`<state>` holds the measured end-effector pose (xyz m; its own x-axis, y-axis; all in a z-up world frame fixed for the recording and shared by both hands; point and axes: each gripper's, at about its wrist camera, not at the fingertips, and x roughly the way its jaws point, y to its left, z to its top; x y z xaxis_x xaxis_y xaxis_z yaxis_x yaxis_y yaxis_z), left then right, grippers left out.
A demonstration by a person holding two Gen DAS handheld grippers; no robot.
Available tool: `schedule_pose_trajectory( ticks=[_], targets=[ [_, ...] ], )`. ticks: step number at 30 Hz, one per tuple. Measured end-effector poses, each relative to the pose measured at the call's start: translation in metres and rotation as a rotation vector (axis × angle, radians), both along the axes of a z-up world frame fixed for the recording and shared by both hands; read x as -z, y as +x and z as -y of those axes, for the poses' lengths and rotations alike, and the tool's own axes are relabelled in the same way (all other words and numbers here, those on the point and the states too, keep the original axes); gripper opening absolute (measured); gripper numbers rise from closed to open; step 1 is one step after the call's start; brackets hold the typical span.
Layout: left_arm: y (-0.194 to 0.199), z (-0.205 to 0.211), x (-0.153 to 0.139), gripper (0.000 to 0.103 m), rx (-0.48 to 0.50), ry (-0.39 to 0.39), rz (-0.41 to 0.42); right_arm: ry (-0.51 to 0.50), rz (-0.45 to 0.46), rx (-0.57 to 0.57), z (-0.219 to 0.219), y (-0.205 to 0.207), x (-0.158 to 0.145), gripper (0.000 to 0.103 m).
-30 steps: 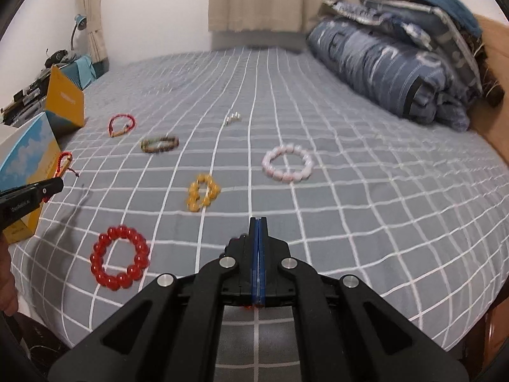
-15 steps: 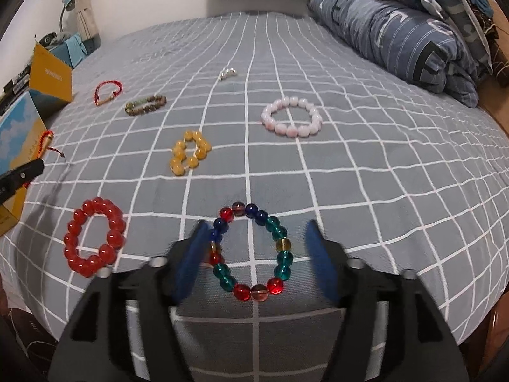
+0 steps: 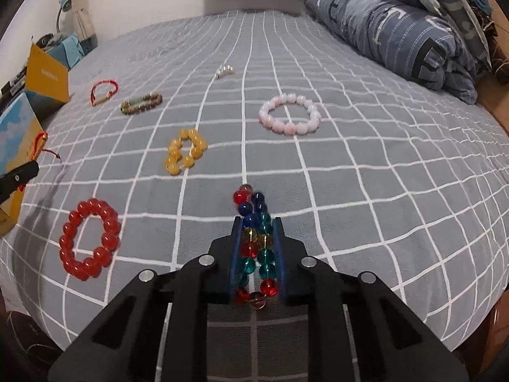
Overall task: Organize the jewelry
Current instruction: 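Lift both bracelets and carry them over the white box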
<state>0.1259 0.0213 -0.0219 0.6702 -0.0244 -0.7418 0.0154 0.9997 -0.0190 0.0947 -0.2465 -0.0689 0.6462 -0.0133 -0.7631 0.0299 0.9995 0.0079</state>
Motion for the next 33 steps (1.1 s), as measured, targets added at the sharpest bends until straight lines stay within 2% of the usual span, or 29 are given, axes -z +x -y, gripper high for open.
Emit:
schedule_pose_trajectory(
  ticks=[17,24,33],
  targets=[
    [-0.009,0.005,-0.007,0.011,-0.012,-0.008,0.038,-0.016,0.148,0.018,-0.004,-0.013,-0.028,0.017],
    [-0.017,0.006,-0.012,0.011,-0.026,-0.023,0.079,-0.012,0.165,0.019,-0.005,-0.014,-0.036,0.017],
    [-0.019,0.010,-0.022,0.011,-0.038,0.017,0.088,-0.008,0.166,0.049,-0.006,-0.008,-0.054,0.017]
  ],
)
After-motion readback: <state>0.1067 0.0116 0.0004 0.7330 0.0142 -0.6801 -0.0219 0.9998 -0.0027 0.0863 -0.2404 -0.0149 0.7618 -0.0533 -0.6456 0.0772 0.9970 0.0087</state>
